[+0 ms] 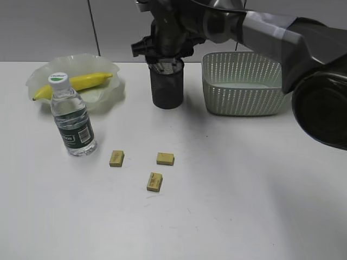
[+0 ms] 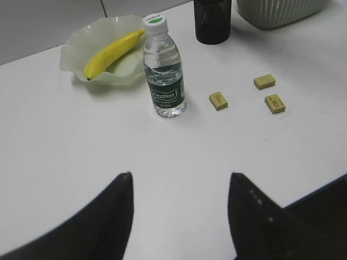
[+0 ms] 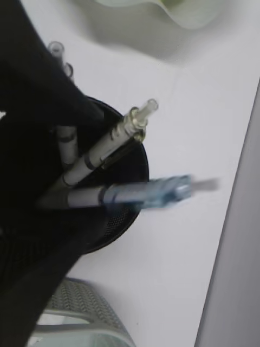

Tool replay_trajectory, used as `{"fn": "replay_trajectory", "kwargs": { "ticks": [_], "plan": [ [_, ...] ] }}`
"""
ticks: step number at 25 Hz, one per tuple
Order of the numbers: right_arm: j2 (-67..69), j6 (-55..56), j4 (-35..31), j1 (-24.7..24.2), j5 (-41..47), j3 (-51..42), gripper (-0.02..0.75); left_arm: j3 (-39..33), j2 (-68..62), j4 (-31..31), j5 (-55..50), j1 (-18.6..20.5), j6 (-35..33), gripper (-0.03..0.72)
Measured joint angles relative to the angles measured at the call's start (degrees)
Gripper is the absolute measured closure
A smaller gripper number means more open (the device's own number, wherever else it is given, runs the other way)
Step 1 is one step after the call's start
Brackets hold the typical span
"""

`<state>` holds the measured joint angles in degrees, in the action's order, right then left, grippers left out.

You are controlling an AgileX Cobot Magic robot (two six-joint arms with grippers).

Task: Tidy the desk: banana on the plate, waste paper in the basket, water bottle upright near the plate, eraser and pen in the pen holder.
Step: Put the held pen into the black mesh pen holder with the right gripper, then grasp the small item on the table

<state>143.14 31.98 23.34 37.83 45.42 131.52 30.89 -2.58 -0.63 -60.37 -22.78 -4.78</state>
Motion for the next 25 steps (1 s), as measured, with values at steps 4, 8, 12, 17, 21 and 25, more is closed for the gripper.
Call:
{"fn": "replay_trajectory", "kwargs": {
  "ticks": [4, 8, 12, 17, 21, 25],
  "plan": [
    [-1.7, -0.1, -0.2, 0.0, 2.4, 0.0, 0.173, 0.0, 0.0, 0.0, 0.0, 0.0, 0.0, 0.268],
    [-5.4, -4.6, -0.6, 0.0, 8.0, 0.0, 0.166, 0.0, 0.0, 0.0, 0.0, 0.0, 0.0, 0.268],
    [-9.1, -11.6, -1.2, 0.3, 18.5, 0.0, 0.183, 0.0, 0.0, 0.0, 0.0, 0.0, 0.0, 0.268],
    [-12.8, -19.1, -7.6, 0.4, 23.7, -1.8, 0.285, 0.0, 0.0, 0.0, 0.0, 0.0, 0.0, 0.268],
    [-18.7, -20.7, -14.5, 0.4, 23.8, -7.9, 0.370, 0.0, 0.0, 0.0, 0.0, 0.0, 0.0, 0.268],
    [-27.8, -21.1, -15.4, 0.5, 23.8, -17.9, 0.393, 0.0, 0.0, 0.0, 0.0, 0.0, 0.0, 0.268]
  ]
}}
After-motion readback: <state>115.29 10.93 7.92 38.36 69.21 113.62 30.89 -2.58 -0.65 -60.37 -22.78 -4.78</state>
